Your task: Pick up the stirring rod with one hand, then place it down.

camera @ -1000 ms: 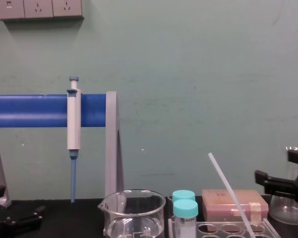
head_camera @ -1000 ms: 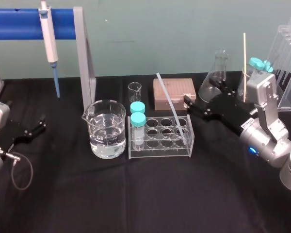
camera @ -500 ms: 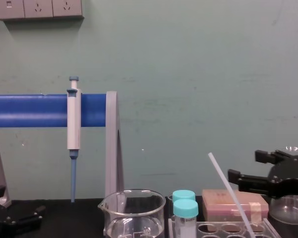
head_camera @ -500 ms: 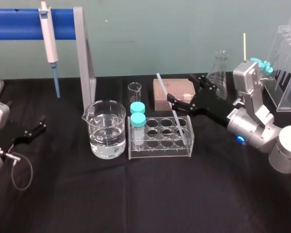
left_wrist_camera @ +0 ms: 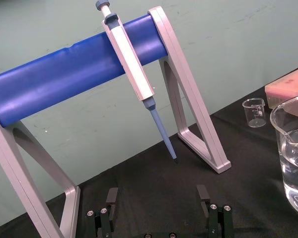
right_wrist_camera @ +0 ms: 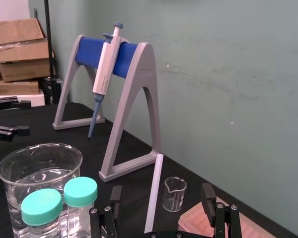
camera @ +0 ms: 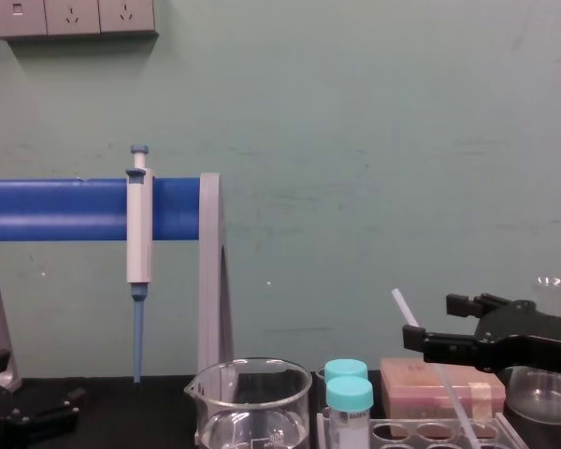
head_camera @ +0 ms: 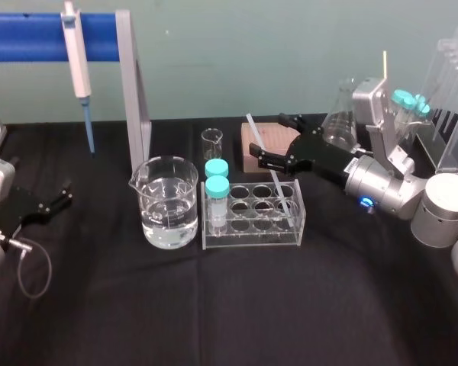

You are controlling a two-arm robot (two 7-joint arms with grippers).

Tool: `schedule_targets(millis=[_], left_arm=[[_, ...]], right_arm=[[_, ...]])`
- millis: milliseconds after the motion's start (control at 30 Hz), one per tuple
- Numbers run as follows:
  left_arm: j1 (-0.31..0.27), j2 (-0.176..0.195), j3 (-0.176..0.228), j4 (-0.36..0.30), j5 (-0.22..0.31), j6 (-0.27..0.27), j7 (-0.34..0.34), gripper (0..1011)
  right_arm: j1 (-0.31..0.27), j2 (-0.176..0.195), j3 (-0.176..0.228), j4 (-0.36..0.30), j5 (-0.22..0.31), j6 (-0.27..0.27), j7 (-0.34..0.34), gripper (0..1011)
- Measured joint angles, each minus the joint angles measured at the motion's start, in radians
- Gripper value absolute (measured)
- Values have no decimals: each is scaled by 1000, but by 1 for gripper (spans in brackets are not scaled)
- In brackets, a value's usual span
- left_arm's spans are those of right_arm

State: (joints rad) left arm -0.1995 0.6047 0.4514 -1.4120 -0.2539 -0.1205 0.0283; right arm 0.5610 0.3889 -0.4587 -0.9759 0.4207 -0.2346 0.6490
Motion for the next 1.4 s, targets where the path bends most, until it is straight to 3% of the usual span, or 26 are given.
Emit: schedule_targets(millis=[167, 467, 1100, 1400], left_arm=[[0, 0, 0, 0, 0, 0, 0, 1000], [0, 0, 0, 0, 0, 0, 0, 1000], [0, 0, 0, 0, 0, 0, 0, 1000], [0, 0, 0, 0, 0, 0, 0, 1000]], right_arm=[[52, -34, 0, 93, 8, 5, 57, 1003], [103, -73, 7, 193, 3, 4, 99, 1003], [105, -75, 9, 197, -2, 3, 100, 1000], [104, -74, 9, 195, -2, 3, 100, 813]])
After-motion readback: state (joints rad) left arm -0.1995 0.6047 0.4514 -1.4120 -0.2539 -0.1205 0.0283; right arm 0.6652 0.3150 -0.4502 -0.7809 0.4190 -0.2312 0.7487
